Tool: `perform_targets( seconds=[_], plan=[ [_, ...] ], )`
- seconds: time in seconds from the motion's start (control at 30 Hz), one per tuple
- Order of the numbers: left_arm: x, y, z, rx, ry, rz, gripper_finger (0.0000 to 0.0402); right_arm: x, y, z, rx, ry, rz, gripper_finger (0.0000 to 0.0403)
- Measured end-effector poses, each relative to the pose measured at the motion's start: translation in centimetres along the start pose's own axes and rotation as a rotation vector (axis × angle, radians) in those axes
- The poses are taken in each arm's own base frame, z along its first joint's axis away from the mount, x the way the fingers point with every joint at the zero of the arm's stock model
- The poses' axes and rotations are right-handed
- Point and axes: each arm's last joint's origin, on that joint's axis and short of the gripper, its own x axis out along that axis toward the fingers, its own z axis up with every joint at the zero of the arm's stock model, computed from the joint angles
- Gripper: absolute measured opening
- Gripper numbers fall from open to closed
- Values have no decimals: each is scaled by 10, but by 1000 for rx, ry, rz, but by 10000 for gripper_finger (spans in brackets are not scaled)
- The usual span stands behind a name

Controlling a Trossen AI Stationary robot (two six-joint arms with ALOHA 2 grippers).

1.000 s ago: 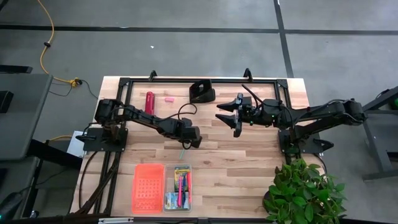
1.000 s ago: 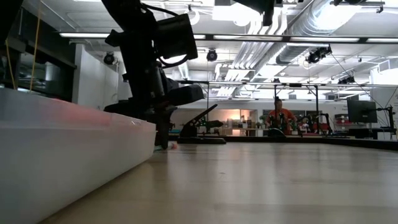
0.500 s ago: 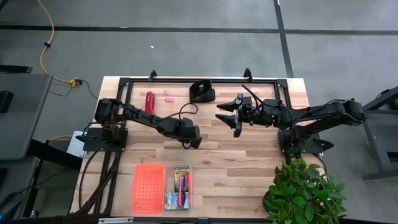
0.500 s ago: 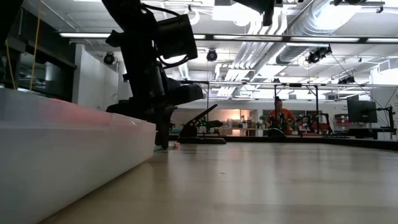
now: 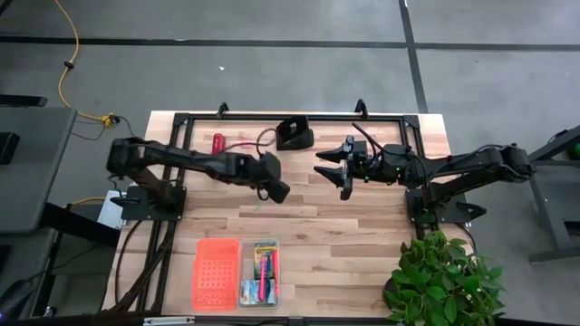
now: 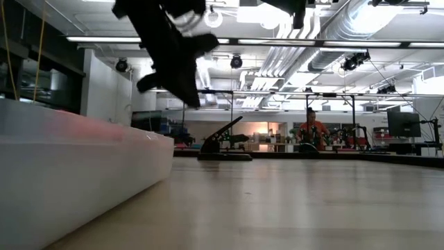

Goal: Pack school essentials
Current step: Put the light blue pencil into the supply box

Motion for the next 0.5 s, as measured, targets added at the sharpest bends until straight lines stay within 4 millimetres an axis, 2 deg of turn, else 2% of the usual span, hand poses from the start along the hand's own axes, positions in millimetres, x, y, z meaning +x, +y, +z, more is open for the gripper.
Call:
perform_targets(
  seconds=[0.27, 0.5],
  plan=[
    [-80, 15, 19, 71, -269, -47, 0, 0, 0, 0, 0, 0, 0, 210],
    [-146, 31, 24, 82, -534, -176, 0, 0, 0, 0, 0, 0, 2, 210]
  ],
)
